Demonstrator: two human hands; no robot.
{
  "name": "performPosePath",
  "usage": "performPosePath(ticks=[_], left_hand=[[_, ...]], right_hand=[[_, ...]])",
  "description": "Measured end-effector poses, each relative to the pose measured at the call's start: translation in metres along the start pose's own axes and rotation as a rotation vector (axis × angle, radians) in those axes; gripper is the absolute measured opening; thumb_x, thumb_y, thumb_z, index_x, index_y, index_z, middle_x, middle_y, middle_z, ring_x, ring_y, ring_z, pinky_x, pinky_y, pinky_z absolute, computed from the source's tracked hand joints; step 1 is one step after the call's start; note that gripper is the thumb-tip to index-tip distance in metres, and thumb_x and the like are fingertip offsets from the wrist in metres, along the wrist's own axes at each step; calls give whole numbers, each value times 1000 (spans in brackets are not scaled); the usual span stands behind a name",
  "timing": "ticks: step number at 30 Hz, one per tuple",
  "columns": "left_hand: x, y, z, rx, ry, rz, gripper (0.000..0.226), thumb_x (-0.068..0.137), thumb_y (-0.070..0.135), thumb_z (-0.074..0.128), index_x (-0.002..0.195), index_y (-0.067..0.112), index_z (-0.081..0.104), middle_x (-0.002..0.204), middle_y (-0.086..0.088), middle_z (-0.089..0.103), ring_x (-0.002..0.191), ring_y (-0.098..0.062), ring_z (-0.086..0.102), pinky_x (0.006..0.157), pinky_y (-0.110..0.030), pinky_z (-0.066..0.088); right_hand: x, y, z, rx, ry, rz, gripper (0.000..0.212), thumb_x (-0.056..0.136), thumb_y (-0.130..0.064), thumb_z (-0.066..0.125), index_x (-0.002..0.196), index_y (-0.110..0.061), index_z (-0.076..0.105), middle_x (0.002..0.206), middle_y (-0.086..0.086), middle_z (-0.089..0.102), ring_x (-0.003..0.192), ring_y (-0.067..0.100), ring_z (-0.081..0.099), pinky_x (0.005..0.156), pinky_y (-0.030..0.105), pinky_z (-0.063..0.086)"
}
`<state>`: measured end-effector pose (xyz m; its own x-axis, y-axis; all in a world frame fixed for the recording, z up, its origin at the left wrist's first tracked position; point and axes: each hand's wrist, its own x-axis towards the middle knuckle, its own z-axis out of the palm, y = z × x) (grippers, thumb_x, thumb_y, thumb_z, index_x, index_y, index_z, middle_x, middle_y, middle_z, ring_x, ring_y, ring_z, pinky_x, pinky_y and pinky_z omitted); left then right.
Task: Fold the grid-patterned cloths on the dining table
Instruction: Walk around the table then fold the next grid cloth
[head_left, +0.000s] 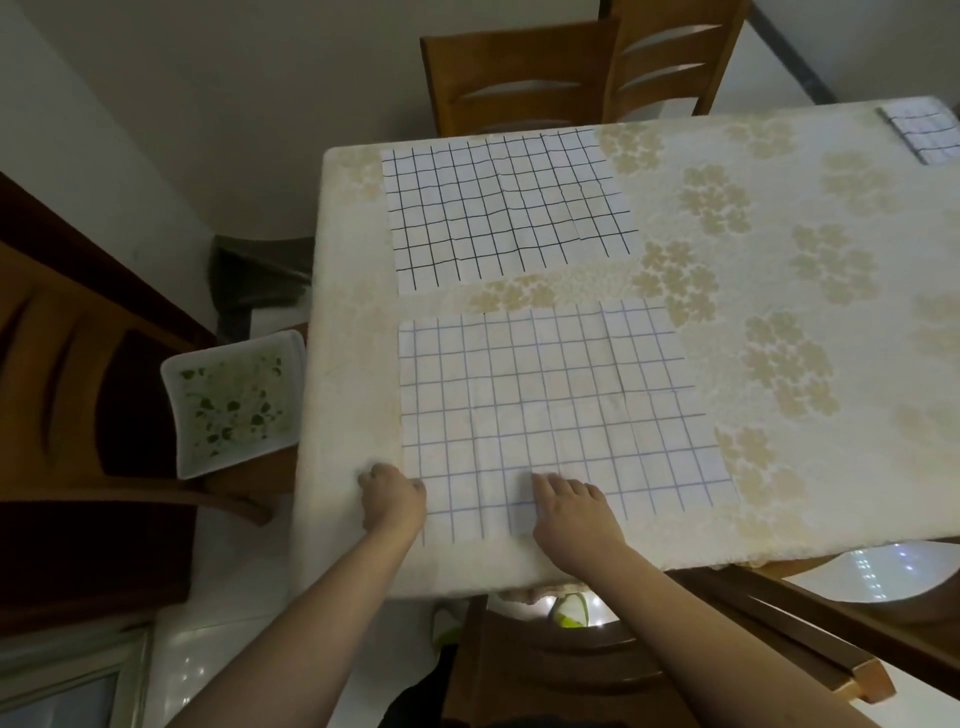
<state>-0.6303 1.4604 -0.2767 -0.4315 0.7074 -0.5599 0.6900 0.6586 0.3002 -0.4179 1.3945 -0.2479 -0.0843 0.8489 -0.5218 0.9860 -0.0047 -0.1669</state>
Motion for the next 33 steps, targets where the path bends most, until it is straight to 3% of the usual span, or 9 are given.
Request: performPosePath(ticks=[3, 6, 10, 13, 15, 21, 23, 27, 33], left_hand=[[9, -2, -1, 72, -21, -60, 36, 92, 32, 59, 115, 5, 64, 127, -19, 45, 98, -37, 59, 89, -50, 52], [4, -3, -5, 66, -27, -34, 32, 93, 33, 58, 113, 10, 69, 125, -18, 50, 95, -35, 61, 89, -45, 53], [-9, -1, -13, -171, -86, 106, 27, 96, 22, 57, 114, 5, 65, 109, -14, 66, 91, -27, 61, 77, -31, 48], [-24, 3, -26, -331, -139, 226, 11, 94, 23, 59, 100, 13, 60, 93, -6, 64, 85, -24, 59, 81, -40, 51], [-34, 8, -34, -389, -156, 308, 9, 93, 24, 60, 96, 15, 59, 91, -3, 64, 85, -24, 62, 83, -43, 52], [-74, 46, -50, -464, -209, 493, 6, 92, 25, 62, 89, 21, 57, 85, 6, 61, 75, -10, 55, 68, -24, 43], [-85, 63, -51, -488, -248, 532, 6, 90, 26, 63, 89, 23, 58, 88, 7, 62, 78, -9, 56, 70, -23, 42], [-107, 99, -47, -534, -271, 639, 6, 88, 24, 64, 93, 21, 62, 110, 6, 62, 102, -4, 59, 86, -24, 46], [-138, 152, -9, -523, -324, 761, 13, 89, 16, 64, 83, 26, 58, 117, 4, 57, 105, 2, 55, 88, -17, 39]], right_hand=[[-1, 2, 4, 25, 1, -13, 57, 94, -22, 34, 149, -16, 23, 151, 9, 34, 133, 28, 39, 113, 41, 30], [-2, 3, 6, 38, -3, -19, 57, 94, -23, 35, 149, -16, 22, 154, 10, 29, 135, 28, 37, 113, 41, 29], [-5, 5, 6, 63, -17, -28, 58, 95, -22, 35, 151, -16, 20, 158, 10, 21, 141, 28, 29, 116, 40, 24], [-9, 6, 4, 107, -37, -30, 61, 95, -23, 36, 152, -16, 18, 160, 9, 18, 144, 26, 24, 117, 39, 21], [-12, 7, 2, 157, -48, -25, 62, 94, -25, 40, 152, -16, 18, 160, 9, 20, 144, 25, 25, 117, 39, 22], [-23, 14, -7, 423, -84, 15, 61, 97, -34, 44, 151, -19, 22, 150, 7, 39, 132, 26, 42, 108, 37, 35], [-29, 23, -12, 486, -74, 18, 60, 98, -35, 45, 152, -20, 23, 152, 6, 37, 135, 24, 40, 109, 35, 33], [-41, 49, -19, 550, -32, 33, 58, 98, -36, 45, 150, -23, 24, 152, 3, 37, 136, 21, 39, 109, 33, 33], [-61, 101, -29, 603, 16, 63, 57, 99, -33, 45, 151, -22, 26, 153, 2, 36, 135, 20, 41, 107, 30, 33]])
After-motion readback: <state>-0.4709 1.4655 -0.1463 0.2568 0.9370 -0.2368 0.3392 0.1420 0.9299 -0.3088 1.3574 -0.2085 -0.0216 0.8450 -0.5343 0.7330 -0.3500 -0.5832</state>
